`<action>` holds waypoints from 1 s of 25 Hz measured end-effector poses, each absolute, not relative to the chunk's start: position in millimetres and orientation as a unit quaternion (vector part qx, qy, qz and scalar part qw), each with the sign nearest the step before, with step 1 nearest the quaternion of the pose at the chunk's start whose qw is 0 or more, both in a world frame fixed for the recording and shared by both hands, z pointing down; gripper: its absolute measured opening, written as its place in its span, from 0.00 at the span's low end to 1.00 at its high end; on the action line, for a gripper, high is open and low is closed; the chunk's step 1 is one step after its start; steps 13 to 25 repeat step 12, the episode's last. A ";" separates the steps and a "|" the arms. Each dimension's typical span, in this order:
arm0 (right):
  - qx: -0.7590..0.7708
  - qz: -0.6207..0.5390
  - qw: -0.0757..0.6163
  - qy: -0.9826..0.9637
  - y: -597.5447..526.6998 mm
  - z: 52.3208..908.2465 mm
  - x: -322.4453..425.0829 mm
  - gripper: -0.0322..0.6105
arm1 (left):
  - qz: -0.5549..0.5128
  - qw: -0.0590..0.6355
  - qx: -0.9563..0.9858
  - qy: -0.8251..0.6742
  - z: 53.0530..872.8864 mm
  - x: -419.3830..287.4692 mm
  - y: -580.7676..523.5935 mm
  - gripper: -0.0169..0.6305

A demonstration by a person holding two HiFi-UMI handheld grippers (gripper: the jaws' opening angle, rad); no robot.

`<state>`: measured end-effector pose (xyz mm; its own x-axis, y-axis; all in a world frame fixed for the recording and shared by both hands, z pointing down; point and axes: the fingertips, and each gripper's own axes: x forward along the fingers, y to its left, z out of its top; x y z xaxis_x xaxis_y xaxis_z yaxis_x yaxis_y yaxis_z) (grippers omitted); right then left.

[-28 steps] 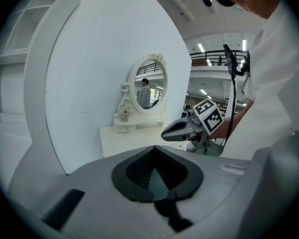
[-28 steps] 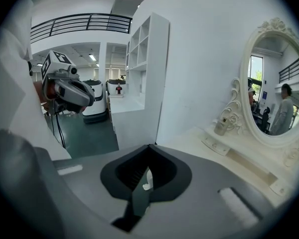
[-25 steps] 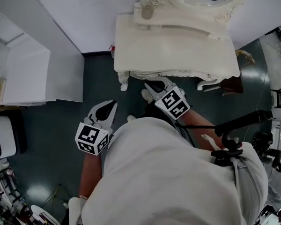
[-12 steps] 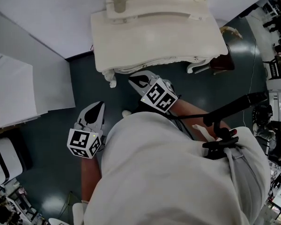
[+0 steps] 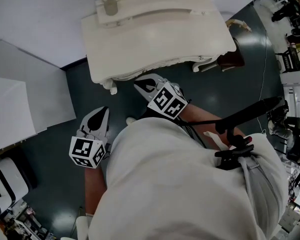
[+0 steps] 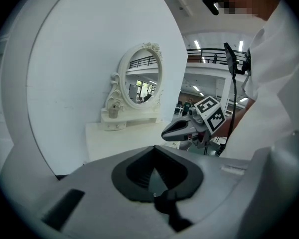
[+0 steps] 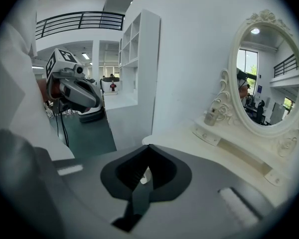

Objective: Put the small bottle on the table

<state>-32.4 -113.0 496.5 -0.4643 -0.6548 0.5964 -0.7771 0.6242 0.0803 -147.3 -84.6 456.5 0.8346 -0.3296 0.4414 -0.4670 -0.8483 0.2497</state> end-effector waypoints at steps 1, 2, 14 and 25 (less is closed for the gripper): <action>0.423 0.102 0.300 -0.849 -113.6 496.2 -31.3 0.05 | 0.195 0.175 0.942 -0.209 456.4 -146.1 -85.3 0.03; 0.424 0.102 0.299 -0.849 -114.6 495.7 -30.1 0.05 | 0.196 0.174 0.943 -0.207 456.1 -144.8 -86.4 0.03; 0.442 0.110 0.295 -0.840 -127.4 473.9 67.6 0.05 | 0.202 0.160 0.949 -0.183 438.3 -45.3 -118.7 0.03; 0.442 0.110 0.295 -0.840 -127.4 473.9 67.6 0.05 | 0.202 0.160 0.949 -0.183 438.3 -45.3 -118.7 0.03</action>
